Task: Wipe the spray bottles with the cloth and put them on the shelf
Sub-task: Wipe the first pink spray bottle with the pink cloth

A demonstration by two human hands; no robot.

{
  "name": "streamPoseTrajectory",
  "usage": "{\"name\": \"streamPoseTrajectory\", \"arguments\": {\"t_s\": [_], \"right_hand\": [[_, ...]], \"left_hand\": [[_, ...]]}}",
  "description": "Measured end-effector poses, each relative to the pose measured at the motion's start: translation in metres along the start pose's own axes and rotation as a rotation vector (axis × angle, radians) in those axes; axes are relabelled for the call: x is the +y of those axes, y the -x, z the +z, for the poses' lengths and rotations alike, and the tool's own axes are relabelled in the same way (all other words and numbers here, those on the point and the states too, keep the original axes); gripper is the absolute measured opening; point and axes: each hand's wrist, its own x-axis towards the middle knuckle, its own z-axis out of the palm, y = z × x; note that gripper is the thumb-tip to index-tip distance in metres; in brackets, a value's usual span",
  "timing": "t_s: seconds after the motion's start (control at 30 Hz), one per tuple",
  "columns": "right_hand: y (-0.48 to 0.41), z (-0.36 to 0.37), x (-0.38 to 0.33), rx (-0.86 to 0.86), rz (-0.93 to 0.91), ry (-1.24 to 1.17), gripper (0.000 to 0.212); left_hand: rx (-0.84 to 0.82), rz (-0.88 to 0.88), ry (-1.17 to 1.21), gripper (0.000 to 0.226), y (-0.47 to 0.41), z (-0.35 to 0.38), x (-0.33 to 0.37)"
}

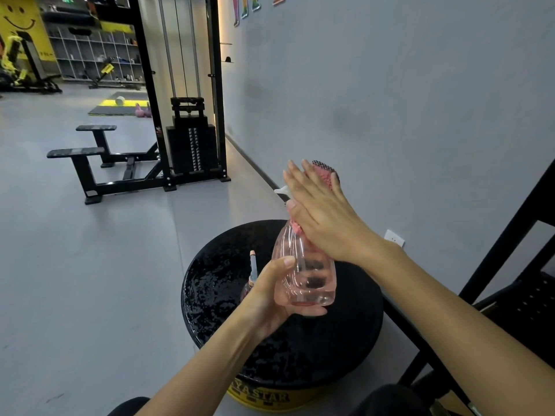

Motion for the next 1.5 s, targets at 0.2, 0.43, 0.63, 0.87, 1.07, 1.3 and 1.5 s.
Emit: {"name": "streamPoseTrajectory", "arguments": {"t_s": [0.2,0.43,0.63,0.87,1.07,1.3,1.5], "right_hand": [[0.014,0.006,-0.007,-0.032,-0.028,-0.148,0.064],[0.035,0.013,-0.015,-0.010,-0.051,-0.269,0.054],[0.046,0.022,-0.022,0.062,-0.043,-0.499,0.054],[0.039,0.024,-0.022,0.236,0.093,-0.582,0.064],[0.062,0.042,-0.034,0.267,0.117,-0.380,0.058],[0.064,0.056,-0.035,0.286,0.139,-0.328,0.059],[0.050,0.042,-0.020,0.268,0.110,-0.373,0.064]], "left_hand": [[-0.005,0.019,0.029,0.063,-0.001,-0.006,0.004],[0.063,0.072,0.062,0.071,-0.001,-0.007,0.014],[0.074,0.082,0.060,0.079,0.000,-0.006,0.022],[0.087,0.080,0.001,0.062,-0.001,-0.003,0.016],[0.177,0.142,0.026,0.045,-0.005,-0.002,0.019],[0.216,0.066,0.026,0.042,-0.005,-0.001,0.017],[0.178,0.057,0.064,0.033,-0.005,-0.003,0.013]]}}
